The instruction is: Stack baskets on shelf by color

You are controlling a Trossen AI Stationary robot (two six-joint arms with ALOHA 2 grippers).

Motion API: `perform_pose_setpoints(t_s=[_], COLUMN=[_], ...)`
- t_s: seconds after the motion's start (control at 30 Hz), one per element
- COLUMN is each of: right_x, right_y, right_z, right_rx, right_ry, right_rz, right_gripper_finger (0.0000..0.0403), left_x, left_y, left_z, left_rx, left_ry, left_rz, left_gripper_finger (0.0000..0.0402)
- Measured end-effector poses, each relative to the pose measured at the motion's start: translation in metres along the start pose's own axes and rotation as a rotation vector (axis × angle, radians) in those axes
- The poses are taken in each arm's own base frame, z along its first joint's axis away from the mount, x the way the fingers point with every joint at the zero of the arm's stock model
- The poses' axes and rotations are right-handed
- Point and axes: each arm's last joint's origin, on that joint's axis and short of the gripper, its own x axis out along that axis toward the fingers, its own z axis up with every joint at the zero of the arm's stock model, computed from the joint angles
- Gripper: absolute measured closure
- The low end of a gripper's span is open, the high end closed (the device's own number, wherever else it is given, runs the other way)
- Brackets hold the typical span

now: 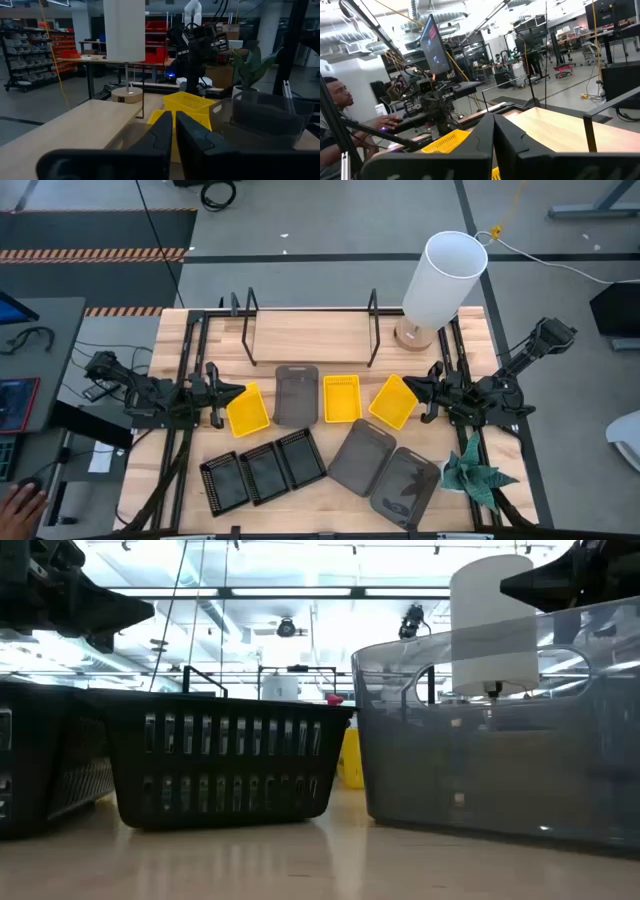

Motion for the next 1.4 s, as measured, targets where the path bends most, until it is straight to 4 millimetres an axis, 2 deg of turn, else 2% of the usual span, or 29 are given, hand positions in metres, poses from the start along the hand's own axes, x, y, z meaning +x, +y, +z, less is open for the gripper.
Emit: perform_pose_setpoints(t_s=[1.07,1.4], right_x=[0.0000,0.0000], right_y=[0.0001,0.0000], right_z=[0.0001,0.0000], right_rx=[0.000,0.000], right_ry=[0.000,0.000], right_rz=[0.000,0.000], right_gripper_finger=[0.0389,0.0389], left_x=[0.0000,0.0000], left_y=[0.0000,0.0000], left_z=[-0.0001,-0.0001], left_rx=[0.000,0.000], left_ry=[0.000,0.000], left_rz=[0.000,0.000], left_gripper_finger=[0.0366,0.0376])
